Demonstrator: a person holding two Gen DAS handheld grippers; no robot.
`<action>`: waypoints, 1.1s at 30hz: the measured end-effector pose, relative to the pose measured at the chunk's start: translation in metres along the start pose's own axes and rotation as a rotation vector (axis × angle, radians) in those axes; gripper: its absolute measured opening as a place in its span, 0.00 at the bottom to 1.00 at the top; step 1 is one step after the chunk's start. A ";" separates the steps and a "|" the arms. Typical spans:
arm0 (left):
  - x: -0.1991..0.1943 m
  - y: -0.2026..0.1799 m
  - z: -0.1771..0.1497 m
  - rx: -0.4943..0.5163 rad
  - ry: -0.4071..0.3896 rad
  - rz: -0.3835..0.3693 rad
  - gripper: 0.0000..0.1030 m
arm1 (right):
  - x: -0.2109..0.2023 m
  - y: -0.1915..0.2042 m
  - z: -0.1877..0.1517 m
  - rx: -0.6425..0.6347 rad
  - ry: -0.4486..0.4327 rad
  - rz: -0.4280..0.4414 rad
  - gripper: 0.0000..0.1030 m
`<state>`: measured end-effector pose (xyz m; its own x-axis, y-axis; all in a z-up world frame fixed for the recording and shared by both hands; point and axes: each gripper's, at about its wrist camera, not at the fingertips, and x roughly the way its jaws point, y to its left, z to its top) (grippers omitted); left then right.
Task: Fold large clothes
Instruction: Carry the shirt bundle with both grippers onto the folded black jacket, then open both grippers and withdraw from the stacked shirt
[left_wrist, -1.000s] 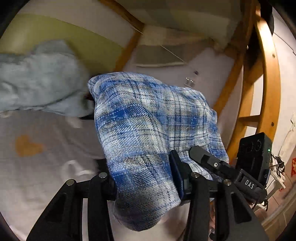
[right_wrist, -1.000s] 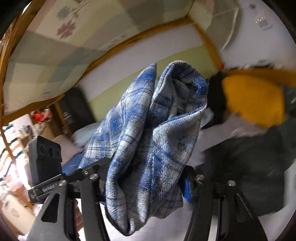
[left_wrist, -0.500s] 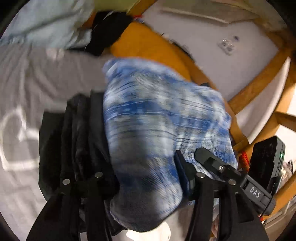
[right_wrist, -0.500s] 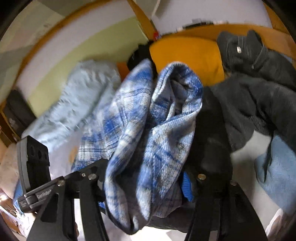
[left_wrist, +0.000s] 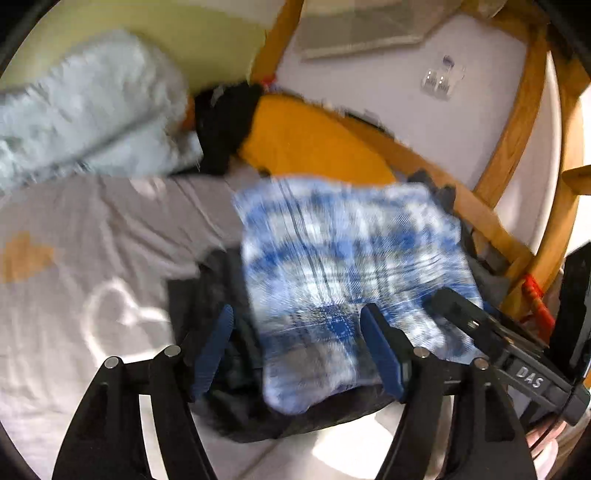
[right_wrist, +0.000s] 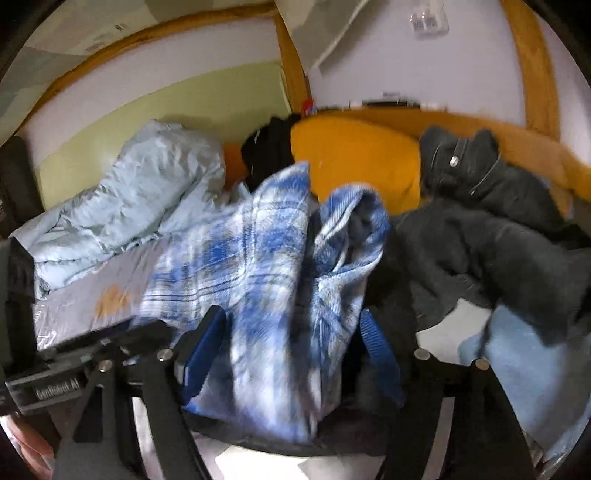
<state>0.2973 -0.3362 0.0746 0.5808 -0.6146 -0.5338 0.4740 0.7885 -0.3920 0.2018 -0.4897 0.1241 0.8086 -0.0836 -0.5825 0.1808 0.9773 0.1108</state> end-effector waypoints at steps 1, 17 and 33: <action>-0.013 0.002 -0.001 0.018 -0.030 0.022 0.71 | -0.014 0.001 -0.002 0.008 -0.036 0.009 0.82; -0.150 0.053 -0.086 0.187 -0.341 0.287 1.00 | -0.074 0.075 -0.091 -0.023 -0.272 0.064 1.00; -0.115 0.095 -0.147 0.188 -0.351 0.428 1.00 | -0.023 0.101 -0.155 -0.080 -0.320 -0.022 1.00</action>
<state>0.1786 -0.1871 -0.0115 0.9158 -0.2392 -0.3227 0.2397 0.9701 -0.0390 0.1152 -0.3587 0.0238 0.9422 -0.1499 -0.2998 0.1663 0.9856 0.0300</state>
